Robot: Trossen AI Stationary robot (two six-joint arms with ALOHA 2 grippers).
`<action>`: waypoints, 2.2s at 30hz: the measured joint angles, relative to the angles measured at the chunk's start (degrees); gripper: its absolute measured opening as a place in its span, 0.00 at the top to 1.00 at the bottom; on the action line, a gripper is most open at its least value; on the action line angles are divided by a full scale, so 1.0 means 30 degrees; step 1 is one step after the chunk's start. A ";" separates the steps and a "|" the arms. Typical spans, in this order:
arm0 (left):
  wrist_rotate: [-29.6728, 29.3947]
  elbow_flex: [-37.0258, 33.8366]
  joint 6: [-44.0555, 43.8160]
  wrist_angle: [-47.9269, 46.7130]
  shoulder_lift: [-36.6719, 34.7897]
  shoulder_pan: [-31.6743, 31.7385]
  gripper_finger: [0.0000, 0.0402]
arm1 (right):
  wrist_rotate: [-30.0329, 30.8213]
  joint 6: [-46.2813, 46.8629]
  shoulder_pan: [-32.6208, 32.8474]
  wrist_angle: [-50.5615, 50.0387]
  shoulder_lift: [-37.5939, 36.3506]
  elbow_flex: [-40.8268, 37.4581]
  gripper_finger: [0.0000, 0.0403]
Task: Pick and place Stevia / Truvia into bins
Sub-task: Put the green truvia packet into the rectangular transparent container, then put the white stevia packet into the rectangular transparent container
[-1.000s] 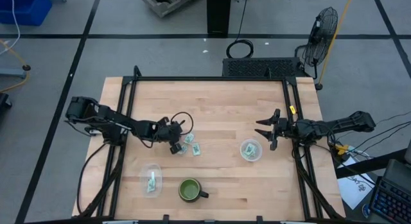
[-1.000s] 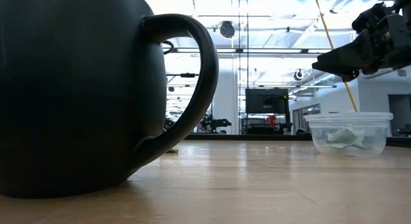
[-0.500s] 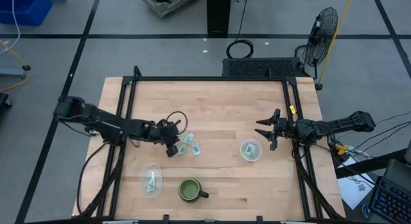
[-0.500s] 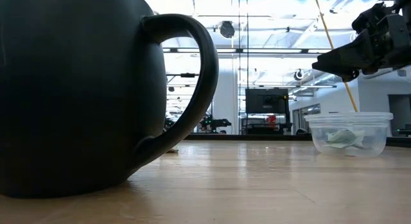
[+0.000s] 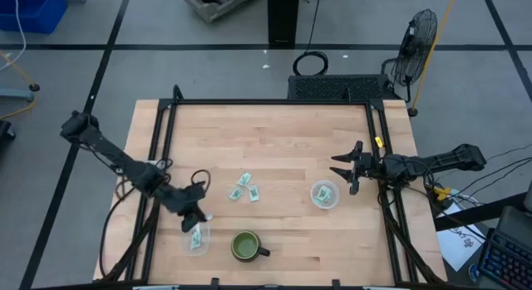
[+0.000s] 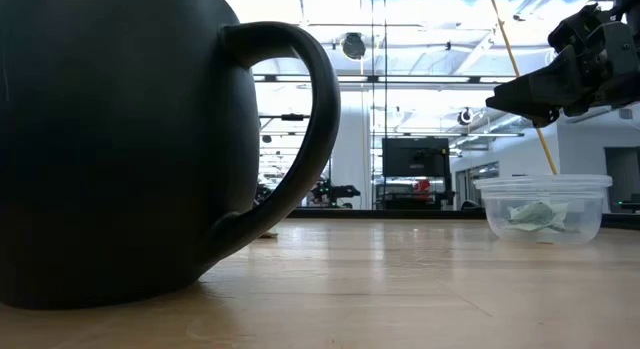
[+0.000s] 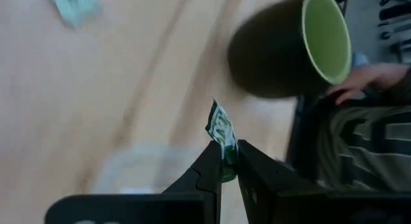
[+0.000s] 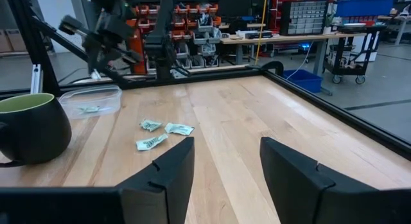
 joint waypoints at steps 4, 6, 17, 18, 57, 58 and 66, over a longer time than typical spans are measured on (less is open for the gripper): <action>0.0024 0.0007 -0.3398 -0.0507 0.0077 -0.2085 0.90 | 0.0000 0.0004 0.0000 0.0000 0.0000 0.0000 0.58; 0.0546 0.0007 -0.5231 -0.1136 0.0279 -0.2966 0.90 | 0.0000 -0.0001 0.0000 0.0000 0.0007 0.0000 0.58; -0.1037 0.0007 -0.6749 -0.2493 0.0914 -0.4006 0.84 | -0.0005 0.0002 -0.0006 0.0000 0.0007 0.0000 0.58; -0.1044 0.0001 -0.6749 -0.2559 0.0914 -0.4013 0.82 | -0.0007 -0.0001 0.0000 0.0000 0.0006 0.0000 0.58; 0.3889 0.0032 1.1553 0.5475 0.6631 1.3469 0.50 | -0.0007 -0.0001 0.0000 0.0000 0.0000 0.0000 0.58; 0.3838 0.0176 1.1845 0.5763 0.7171 1.3571 0.50 | -0.0007 0.0002 0.0000 0.0000 0.0000 -0.0004 0.58; 0.0790 0.4045 1.5147 0.1420 1.1160 1.2817 0.50 | -0.0007 0.0005 0.0000 0.0000 0.0001 -0.0007 0.58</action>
